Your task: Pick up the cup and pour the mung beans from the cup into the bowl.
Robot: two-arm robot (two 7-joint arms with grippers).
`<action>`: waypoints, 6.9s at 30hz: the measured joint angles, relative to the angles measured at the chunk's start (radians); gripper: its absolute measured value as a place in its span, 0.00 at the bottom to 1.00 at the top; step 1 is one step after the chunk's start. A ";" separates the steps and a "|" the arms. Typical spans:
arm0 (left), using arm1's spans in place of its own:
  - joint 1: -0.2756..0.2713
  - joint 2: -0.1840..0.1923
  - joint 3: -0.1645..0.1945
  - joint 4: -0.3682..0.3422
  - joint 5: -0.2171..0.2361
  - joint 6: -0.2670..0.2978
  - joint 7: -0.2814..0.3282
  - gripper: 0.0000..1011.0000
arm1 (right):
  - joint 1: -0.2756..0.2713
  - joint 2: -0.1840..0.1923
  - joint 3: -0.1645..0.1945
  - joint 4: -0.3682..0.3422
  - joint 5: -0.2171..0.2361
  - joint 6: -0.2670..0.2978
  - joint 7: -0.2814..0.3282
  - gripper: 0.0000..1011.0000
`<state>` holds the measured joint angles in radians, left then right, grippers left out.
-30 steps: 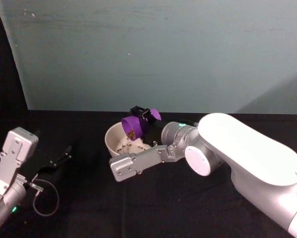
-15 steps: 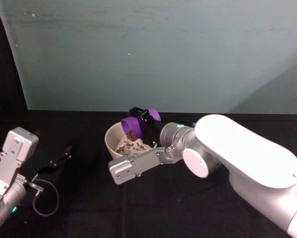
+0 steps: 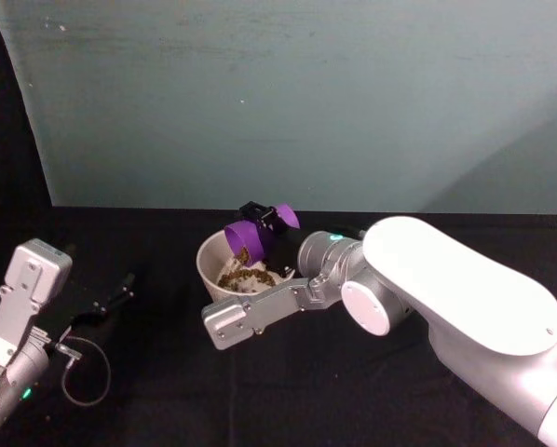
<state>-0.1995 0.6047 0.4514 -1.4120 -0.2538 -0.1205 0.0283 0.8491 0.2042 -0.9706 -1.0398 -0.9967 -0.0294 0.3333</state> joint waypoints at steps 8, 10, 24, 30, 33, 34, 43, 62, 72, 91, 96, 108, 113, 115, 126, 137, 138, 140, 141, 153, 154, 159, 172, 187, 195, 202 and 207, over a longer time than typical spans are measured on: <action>0.000 0.000 0.000 0.000 0.000 0.000 0.000 1.00 | 0.000 0.002 -0.007 -0.008 -0.014 0.002 0.000 0.73; 0.000 0.000 0.000 0.000 0.000 0.000 0.000 1.00 | -0.001 0.003 -0.009 -0.009 -0.016 0.003 0.000 0.73; 0.000 0.000 0.000 0.000 0.000 0.000 0.000 1.00 | 0.002 0.006 -0.032 -0.021 -0.061 0.018 0.001 0.73; 0.000 0.000 0.000 0.000 0.000 0.000 0.000 1.00 | 0.003 0.008 -0.043 -0.029 -0.085 0.027 0.000 0.73; 0.000 0.000 0.000 0.000 0.000 0.000 0.000 1.00 | 0.003 0.009 -0.046 -0.033 -0.093 0.030 -0.001 0.73; 0.000 0.000 0.000 0.000 0.000 0.000 0.000 1.00 | 0.003 0.009 -0.047 -0.034 -0.095 0.030 -0.002 0.73; 0.000 0.000 0.000 0.000 0.000 0.000 0.000 1.00 | 0.002 0.017 -0.070 -0.054 -0.150 0.053 -0.010 0.72; 0.000 0.000 0.000 0.000 0.000 0.000 0.000 1.00 | 0.006 0.018 -0.116 -0.077 -0.264 0.086 -0.001 0.73; 0.000 0.000 0.000 0.000 0.000 0.000 0.000 1.00 | -0.016 0.021 -0.060 -0.086 -0.206 0.079 -0.016 0.72; 0.000 0.000 0.000 0.000 0.000 0.000 0.000 1.00 | -0.187 0.042 0.241 -0.184 0.180 0.071 -0.080 0.73; 0.000 0.000 0.000 0.000 0.000 0.000 0.000 1.00 | -0.240 0.047 0.296 -0.215 0.239 0.078 -0.101 0.73; 0.000 0.000 0.000 0.000 0.000 0.000 0.000 1.00 | -0.350 0.036 0.441 -0.232 0.428 0.018 -0.146 0.73; 0.000 0.000 0.000 0.000 0.000 0.000 0.000 1.00 | -0.375 0.028 0.485 -0.214 0.506 -0.013 -0.142 0.73; 0.000 0.000 0.000 0.000 0.000 0.000 0.000 1.00 | -0.383 0.022 0.504 -0.203 0.544 -0.027 -0.135 0.73; 0.000 0.000 0.000 0.000 0.000 0.000 0.000 1.00 | -0.404 -0.023 0.597 -0.097 0.771 -0.123 -0.080 0.73; 0.000 0.000 0.000 0.000 0.000 0.000 0.000 1.00 | -0.410 -0.059 0.656 -0.001 0.943 -0.192 -0.033 0.73; 0.000 0.000 0.000 0.000 0.000 0.000 0.000 1.00 | -0.411 -0.061 0.659 0.004 0.952 -0.194 -0.032 0.72; 0.000 0.000 0.000 0.000 0.000 0.000 0.000 1.00 | -0.413 -0.064 0.665 0.017 0.973 -0.198 -0.026 0.72; 0.000 0.000 0.000 0.000 0.000 0.000 0.000 1.00 | -0.414 -0.065 0.667 0.020 0.980 -0.198 -0.025 0.72; 0.000 0.000 0.000 0.000 0.000 0.000 0.000 1.00 | -0.421 -0.082 0.689 0.078 1.057 -0.252 -0.010 0.72; 0.000 0.000 0.000 0.000 0.000 0.000 0.000 1.00 | -0.421 -0.084 0.690 0.082 1.061 -0.257 -0.009 0.73; 0.000 0.000 0.000 0.000 0.000 0.000 0.000 1.00 | -0.420 -0.092 0.695 0.104 1.079 -0.286 -0.004 0.73; 0.000 0.000 0.000 0.000 0.000 0.000 0.000 1.00 | -0.418 -0.089 0.687 0.122 1.077 -0.296 -0.004 0.73; 0.000 0.000 0.000 0.000 0.000 0.000 0.000 1.00 | -0.416 -0.092 0.683 0.164 1.077 -0.304 0.002 0.73; 0.000 0.000 0.000 0.000 0.000 0.000 0.000 1.00 | -0.415 -0.092 0.682 0.168 1.077 -0.303 0.006 0.78; 0.000 0.000 0.000 0.000 0.000 0.000 0.000 1.00 | -0.417 -0.091 0.683 0.163 1.077 -0.303 0.005 0.95; 0.000 0.000 0.000 0.000 0.000 0.000 0.000 1.00 | -0.422 -0.085 0.690 0.134 1.078 -0.309 0.001 0.99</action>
<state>-0.1996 0.6047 0.4514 -1.4120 -0.2539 -0.1205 0.0283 0.4273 0.1196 -0.2804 -0.9058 0.0815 -0.3379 0.3344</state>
